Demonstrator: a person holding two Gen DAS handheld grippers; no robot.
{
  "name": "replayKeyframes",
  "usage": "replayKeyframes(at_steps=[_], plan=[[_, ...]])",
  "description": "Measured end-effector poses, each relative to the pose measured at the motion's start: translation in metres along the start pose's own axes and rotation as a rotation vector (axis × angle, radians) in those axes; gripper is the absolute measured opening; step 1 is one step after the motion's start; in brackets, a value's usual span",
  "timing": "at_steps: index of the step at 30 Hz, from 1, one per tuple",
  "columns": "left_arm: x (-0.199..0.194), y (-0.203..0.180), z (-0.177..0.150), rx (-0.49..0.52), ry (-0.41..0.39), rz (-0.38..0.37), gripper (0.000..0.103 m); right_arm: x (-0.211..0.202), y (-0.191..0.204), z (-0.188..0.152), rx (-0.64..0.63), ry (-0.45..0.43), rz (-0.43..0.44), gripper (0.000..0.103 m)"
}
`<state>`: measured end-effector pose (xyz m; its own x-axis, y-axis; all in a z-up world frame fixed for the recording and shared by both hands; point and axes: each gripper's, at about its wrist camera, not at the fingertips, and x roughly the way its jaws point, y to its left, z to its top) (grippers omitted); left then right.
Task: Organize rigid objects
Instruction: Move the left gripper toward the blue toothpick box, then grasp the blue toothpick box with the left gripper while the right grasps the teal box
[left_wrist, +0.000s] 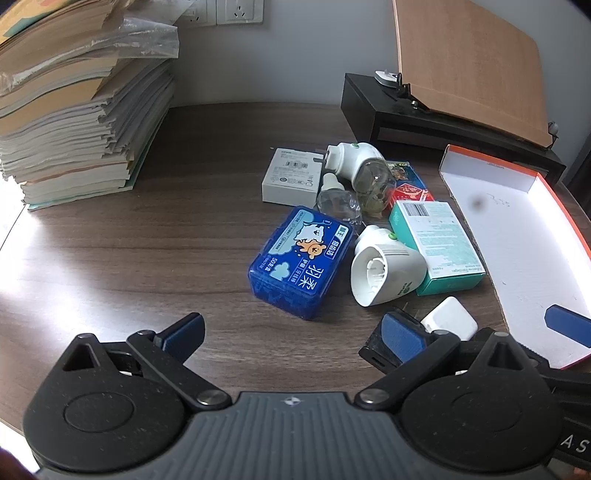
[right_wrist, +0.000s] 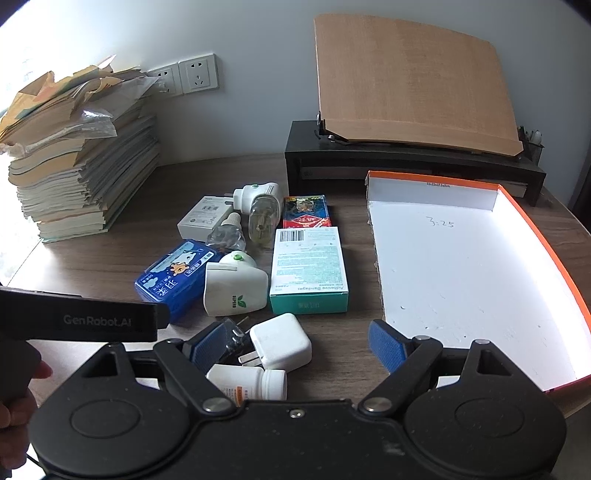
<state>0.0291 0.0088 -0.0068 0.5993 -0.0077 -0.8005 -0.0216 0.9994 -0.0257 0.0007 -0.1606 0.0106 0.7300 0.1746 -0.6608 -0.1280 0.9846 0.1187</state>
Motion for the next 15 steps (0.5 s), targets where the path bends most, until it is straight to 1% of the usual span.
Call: replayKeyframes(at_steps=[3,4,7,11,15], plan=[[0.004,0.000,0.000,-0.003,0.019,0.005,0.103,0.002,0.000,0.000,0.007,-0.017,0.002,0.099],[0.006,0.001,0.001,-0.003,0.018,0.005,0.103,0.003,0.000,0.001,0.008,-0.010,0.003,0.099],[0.011,0.001,0.003,0.004,0.011,0.009,0.103,0.006,0.000,0.002,0.010,-0.005,0.001,0.099],[0.022,0.005,0.008,0.019,-0.007,0.040,0.103,0.008,0.000,0.003,0.008,-0.005,-0.009,0.099],[0.038,0.008,0.018,0.058,-0.025,0.029,0.103,0.010,0.000,0.005,0.012,-0.013,-0.010,0.099]])
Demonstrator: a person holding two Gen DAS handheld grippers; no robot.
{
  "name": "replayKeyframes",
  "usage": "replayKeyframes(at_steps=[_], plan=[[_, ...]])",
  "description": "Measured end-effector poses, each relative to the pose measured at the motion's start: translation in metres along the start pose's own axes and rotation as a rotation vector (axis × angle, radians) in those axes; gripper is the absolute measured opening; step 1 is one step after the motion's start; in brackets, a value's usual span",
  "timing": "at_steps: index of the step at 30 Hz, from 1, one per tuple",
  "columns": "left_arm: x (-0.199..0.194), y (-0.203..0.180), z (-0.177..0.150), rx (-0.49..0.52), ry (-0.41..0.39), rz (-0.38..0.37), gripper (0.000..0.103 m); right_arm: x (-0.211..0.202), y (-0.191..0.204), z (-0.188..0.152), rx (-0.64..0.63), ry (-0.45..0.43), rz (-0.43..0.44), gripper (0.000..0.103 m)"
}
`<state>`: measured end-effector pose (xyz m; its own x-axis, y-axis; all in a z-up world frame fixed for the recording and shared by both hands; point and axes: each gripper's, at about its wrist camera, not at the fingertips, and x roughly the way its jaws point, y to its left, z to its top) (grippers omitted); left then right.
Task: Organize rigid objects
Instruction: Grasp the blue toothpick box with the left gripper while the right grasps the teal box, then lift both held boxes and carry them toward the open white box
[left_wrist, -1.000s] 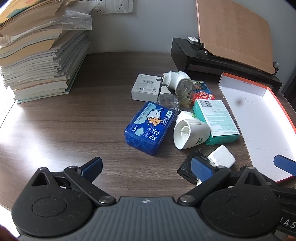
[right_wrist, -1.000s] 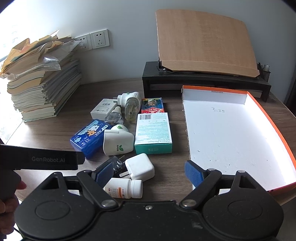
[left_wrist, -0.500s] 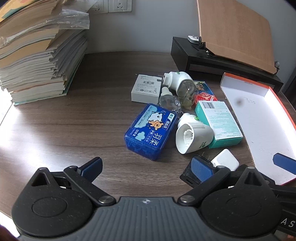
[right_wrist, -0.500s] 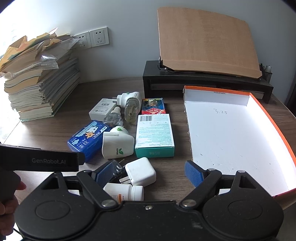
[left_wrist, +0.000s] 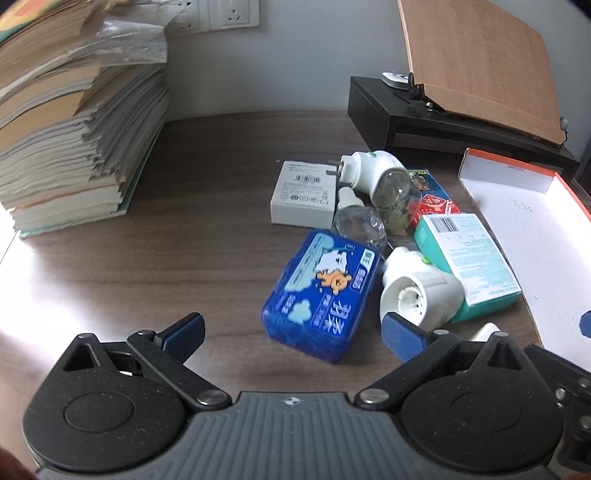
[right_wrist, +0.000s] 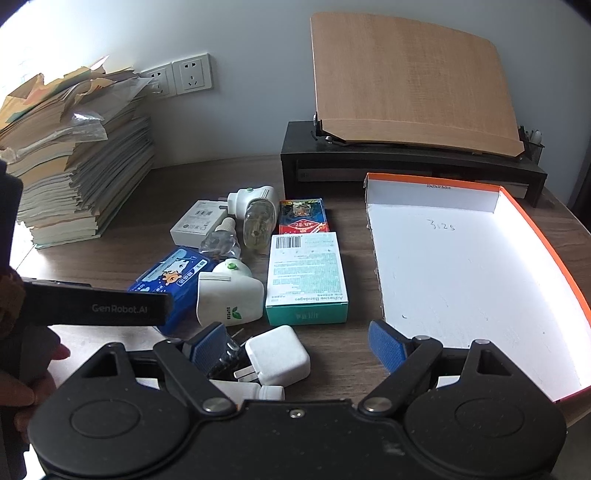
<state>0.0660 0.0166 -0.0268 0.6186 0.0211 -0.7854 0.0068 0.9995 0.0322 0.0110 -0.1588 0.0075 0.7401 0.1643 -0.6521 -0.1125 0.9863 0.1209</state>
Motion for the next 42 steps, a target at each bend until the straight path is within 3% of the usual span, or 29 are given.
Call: replayKeyframes(at_steps=[9,13,17,26,32,34,42], plan=[[0.035,-0.002,0.011,0.080,0.017,-0.035,0.100,0.010,-0.008,0.008,-0.007,-0.003,-0.048,0.099],[0.047,-0.008,0.008,0.125,0.045,-0.057,0.083,0.018,-0.016,0.018,-0.019,-0.007,-0.080,0.099],[0.043,-0.005,0.008,0.107,0.016,-0.076,0.064,0.039,-0.023,0.034,-0.015,0.018,-0.070,0.099],[0.018,0.014,0.000,0.004,-0.024,-0.076,0.063,0.105,-0.022,0.066,-0.035,0.172,0.002,0.099],[-0.001,0.023,-0.005,-0.046,-0.050,-0.062,0.063,0.139,-0.013,0.076,-0.086,0.267,-0.049,0.099],[-0.006,0.023,-0.004,-0.053,-0.059,-0.054,0.063,0.145,-0.013,0.077,-0.081,0.293,-0.034,0.084],[-0.026,0.016,0.000,-0.111,-0.103,-0.038,0.063,0.107,-0.020,0.083,-0.086,0.182,-0.049,0.084]])
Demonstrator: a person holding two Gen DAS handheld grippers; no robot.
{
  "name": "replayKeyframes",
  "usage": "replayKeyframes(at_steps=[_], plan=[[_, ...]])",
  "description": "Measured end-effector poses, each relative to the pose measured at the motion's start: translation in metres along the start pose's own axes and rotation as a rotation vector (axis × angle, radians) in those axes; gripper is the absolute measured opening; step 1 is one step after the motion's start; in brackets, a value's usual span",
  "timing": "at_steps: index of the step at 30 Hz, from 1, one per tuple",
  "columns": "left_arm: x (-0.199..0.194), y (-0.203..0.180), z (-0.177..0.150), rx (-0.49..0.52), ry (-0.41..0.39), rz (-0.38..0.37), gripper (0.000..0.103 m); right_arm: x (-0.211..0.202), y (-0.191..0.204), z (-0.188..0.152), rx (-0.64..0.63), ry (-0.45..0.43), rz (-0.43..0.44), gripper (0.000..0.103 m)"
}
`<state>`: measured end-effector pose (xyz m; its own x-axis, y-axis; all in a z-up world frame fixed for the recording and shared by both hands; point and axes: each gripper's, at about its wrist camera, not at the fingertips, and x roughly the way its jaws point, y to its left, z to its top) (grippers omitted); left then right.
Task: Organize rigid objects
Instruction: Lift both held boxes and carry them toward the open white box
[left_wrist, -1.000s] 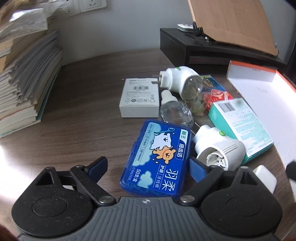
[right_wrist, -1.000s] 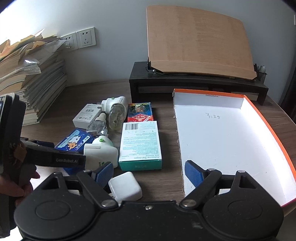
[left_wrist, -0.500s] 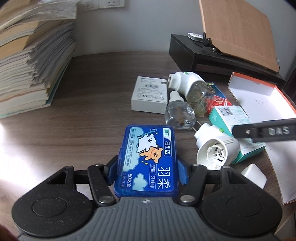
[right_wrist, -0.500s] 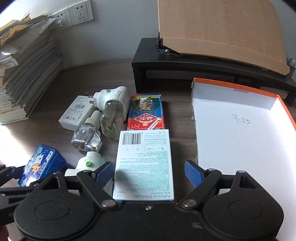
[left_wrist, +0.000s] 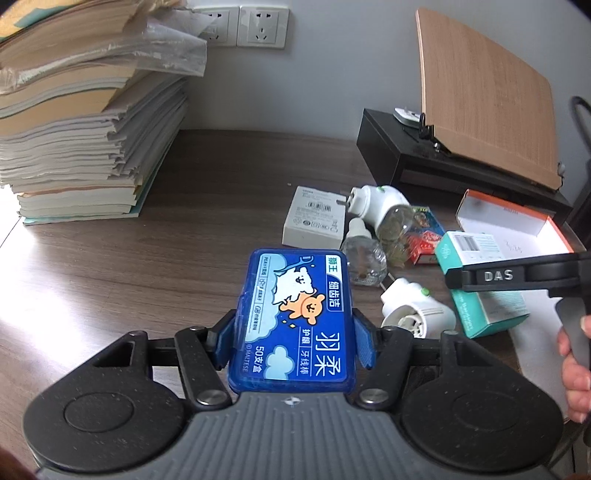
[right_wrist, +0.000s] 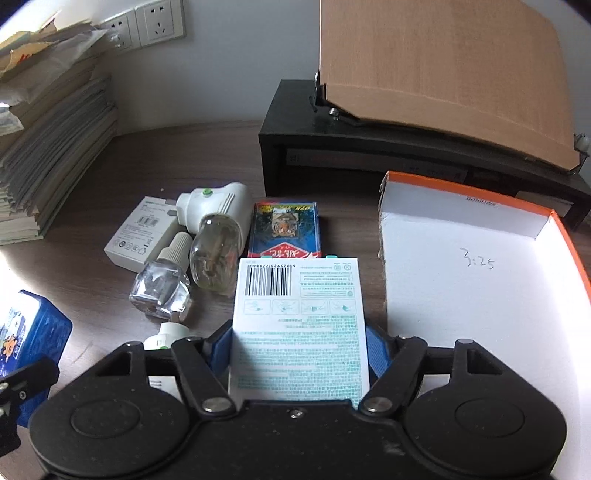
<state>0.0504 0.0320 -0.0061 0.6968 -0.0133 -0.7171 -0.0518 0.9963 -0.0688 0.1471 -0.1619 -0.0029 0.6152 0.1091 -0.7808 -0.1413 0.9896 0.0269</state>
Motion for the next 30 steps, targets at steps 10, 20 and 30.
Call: replayKeyframes(at_steps=[10,20,30], plan=[[-0.023,-0.054,0.012,-0.004,-0.078,-0.044,0.063,-0.065,-0.050,-0.001,0.023,-0.132,-0.009,0.084],[-0.046,-0.082,0.016,-0.048,-0.102,-0.032,0.063,-0.110,-0.116,-0.020,0.078,-0.177,-0.002,0.084],[-0.048,-0.159,0.020,-0.023,-0.086,-0.091,0.063,-0.123,-0.177,-0.037,0.133,-0.182,-0.025,0.084]])
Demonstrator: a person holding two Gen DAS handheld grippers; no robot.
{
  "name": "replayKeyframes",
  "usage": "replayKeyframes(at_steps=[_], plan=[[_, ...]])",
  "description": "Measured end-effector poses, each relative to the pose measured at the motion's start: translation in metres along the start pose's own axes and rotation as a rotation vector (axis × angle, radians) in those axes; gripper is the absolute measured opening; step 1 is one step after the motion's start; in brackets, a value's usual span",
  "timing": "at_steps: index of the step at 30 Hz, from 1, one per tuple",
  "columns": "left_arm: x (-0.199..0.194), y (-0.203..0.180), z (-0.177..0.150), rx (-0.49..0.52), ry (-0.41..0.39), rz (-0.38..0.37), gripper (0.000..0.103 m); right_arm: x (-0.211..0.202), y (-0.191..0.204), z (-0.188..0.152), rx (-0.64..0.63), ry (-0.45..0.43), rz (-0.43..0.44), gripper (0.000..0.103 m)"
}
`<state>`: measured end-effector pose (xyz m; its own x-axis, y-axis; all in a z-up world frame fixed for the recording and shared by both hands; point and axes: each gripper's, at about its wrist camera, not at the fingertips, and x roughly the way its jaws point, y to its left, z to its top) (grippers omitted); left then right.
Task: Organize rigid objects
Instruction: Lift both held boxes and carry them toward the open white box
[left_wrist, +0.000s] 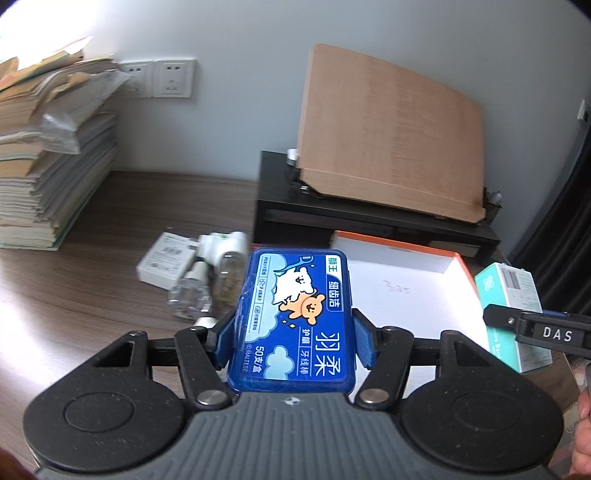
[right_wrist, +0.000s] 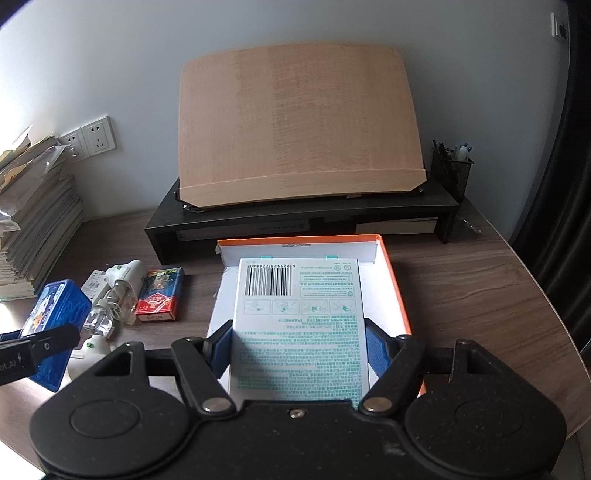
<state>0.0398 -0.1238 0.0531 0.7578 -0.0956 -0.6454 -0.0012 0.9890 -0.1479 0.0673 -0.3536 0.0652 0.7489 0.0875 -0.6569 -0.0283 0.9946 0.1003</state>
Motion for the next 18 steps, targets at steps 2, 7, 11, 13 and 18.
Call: replayKeyframes(at_steps=[2,7,11,13,18], plan=[[0.005,-0.017,0.002,0.007,0.004,-0.020,0.063,-0.001,-0.012,0.001,0.007,-0.006,-0.009,0.084],[0.024,-0.054,0.007,0.054,0.012,-0.035,0.063,0.001,-0.039,0.003,0.032,-0.003,-0.022,0.084],[0.039,-0.073,0.011,0.060,0.028,-0.037,0.063,0.007,-0.054,0.008,0.042,-0.003,-0.016,0.084],[0.044,-0.081,0.013,0.069,0.028,-0.035,0.063,0.008,-0.059,0.010,0.040,-0.005,-0.012,0.084],[0.052,-0.096,0.018,0.078,0.031,-0.017,0.063,0.016,-0.067,0.016,0.039,-0.003,0.002,0.084]])
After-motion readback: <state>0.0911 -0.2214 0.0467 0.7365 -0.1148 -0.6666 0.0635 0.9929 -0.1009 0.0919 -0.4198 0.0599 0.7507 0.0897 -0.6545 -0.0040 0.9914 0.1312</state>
